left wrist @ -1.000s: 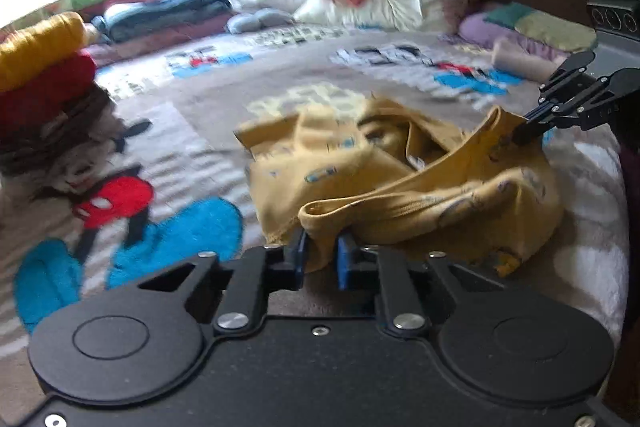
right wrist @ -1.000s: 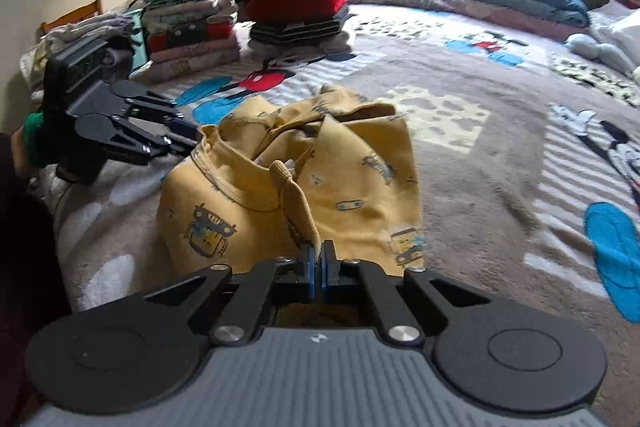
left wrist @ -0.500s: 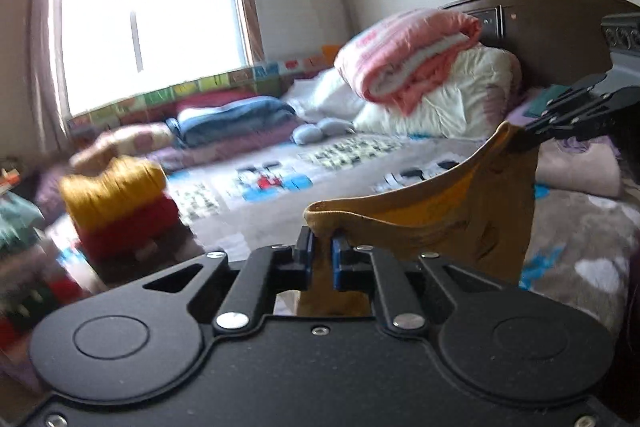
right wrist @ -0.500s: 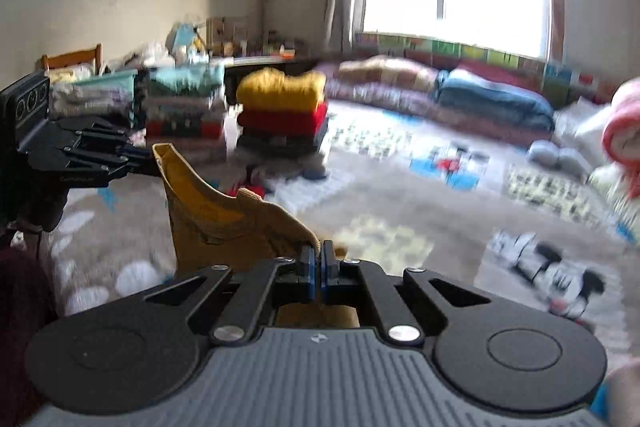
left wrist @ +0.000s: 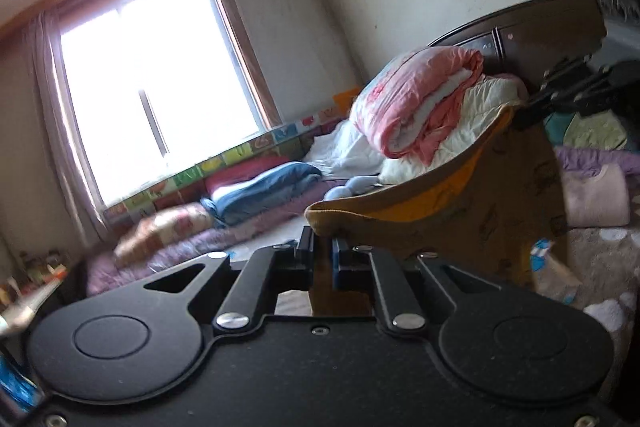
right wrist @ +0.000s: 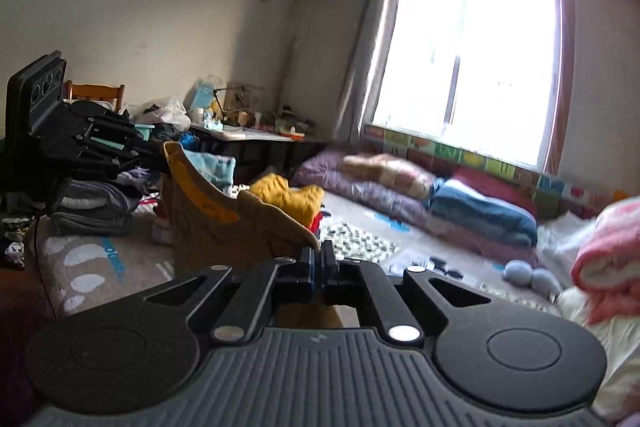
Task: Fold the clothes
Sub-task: 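Lift the yellow shirt with both tools and shake it open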
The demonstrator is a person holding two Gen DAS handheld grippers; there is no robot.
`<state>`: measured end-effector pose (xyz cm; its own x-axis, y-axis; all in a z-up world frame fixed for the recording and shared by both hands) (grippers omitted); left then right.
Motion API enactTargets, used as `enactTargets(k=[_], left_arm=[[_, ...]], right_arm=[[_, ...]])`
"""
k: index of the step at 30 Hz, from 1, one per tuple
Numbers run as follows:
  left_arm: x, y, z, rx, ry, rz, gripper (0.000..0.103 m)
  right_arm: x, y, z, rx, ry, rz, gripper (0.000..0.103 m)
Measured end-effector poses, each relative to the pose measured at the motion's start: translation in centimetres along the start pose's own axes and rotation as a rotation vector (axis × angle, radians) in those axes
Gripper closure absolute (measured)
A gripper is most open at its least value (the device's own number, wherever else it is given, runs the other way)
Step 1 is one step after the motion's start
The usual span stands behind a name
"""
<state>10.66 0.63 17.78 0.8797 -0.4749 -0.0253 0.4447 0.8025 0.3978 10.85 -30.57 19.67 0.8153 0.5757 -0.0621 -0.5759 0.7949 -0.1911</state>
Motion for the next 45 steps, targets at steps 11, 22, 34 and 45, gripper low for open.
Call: enactTargets(k=[11, 22, 34, 45], left_arm=[[2.0, 0.0, -0.9, 0.104, 0.085, -0.066, 0.096], [14.6, 3.8, -2.0, 0.165, 0.197, -0.012, 0.096], [22.5, 5.5, -0.5, 0.273, 0.121, 0.075, 0.096], [12.1, -5.5, -14.2, 0.343, 0.234, -0.094, 0.097]], right_arm=[[-0.1, -0.6, 1.5, -0.049, 0.035, 0.051, 0.099], [8.8, -5.6, -1.7, -0.043, 0.136, 0.014, 0.099], [17.1, -12.5, -0.8, -0.244, 0.123, -0.141, 0.099], [14.2, -3.3, -13.1, -0.359, 0.298, 0.026, 0.099]])
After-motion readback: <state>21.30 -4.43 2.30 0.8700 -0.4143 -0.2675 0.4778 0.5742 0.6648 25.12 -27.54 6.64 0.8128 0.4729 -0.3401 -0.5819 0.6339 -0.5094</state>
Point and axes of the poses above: each gripper's, at about its wrist camera, not at the fingertips, and x roughly the way its jaws point, y to its left, z to its top, the point moved 2 cm from there along x, roughly the way its jaws point, and after that the axes turned 9 degrees about -y, right-handed, at the moved point
